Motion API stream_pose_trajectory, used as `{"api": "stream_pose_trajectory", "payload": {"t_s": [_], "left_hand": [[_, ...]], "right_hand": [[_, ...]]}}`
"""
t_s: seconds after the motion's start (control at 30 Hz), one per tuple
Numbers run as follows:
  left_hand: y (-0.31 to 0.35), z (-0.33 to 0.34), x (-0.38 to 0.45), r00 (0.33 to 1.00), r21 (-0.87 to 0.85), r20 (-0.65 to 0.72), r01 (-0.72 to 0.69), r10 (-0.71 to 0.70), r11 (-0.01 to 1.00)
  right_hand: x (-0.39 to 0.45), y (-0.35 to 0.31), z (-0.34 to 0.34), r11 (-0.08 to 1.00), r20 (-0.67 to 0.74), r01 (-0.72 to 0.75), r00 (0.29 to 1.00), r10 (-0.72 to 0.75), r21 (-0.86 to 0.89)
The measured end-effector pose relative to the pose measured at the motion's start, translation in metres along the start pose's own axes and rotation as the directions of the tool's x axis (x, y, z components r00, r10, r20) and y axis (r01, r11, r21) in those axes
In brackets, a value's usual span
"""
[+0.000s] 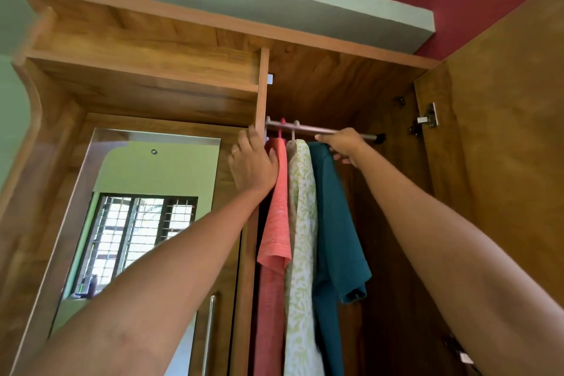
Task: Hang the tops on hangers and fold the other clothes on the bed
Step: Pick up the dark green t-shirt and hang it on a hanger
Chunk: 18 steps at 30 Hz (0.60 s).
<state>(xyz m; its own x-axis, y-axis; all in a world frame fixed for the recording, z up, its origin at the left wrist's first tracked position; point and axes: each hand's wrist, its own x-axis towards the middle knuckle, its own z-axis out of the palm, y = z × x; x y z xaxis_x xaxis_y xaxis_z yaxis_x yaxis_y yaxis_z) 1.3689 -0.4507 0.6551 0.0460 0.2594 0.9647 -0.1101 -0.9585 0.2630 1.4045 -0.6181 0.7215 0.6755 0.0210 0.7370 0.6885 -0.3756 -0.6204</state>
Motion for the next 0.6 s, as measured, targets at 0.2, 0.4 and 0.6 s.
{"api": "stream_pose_trajectory", "payload": {"t_s": [0.2,0.4,0.6], "left_hand": [[0.034,-0.008,-0.069,0.939,-0.129,-0.101,-0.339,0.328,0.932],[0.068,-0.004,-0.16,0.942,-0.679,0.302,0.105,0.146,0.727],[0.081,-0.008,-0.26,0.794,-0.745,0.604,0.533,0.067,0.401]], "right_hand": [[-0.072,0.042,-0.018,0.995,-0.161,0.095,0.983,-0.093,0.005],[-0.179,0.108,-0.045,0.996,-0.129,-0.046,0.99,0.055,0.075],[-0.307,0.181,-0.074,0.968,-0.152,-0.239,0.957,0.249,0.077]]}}
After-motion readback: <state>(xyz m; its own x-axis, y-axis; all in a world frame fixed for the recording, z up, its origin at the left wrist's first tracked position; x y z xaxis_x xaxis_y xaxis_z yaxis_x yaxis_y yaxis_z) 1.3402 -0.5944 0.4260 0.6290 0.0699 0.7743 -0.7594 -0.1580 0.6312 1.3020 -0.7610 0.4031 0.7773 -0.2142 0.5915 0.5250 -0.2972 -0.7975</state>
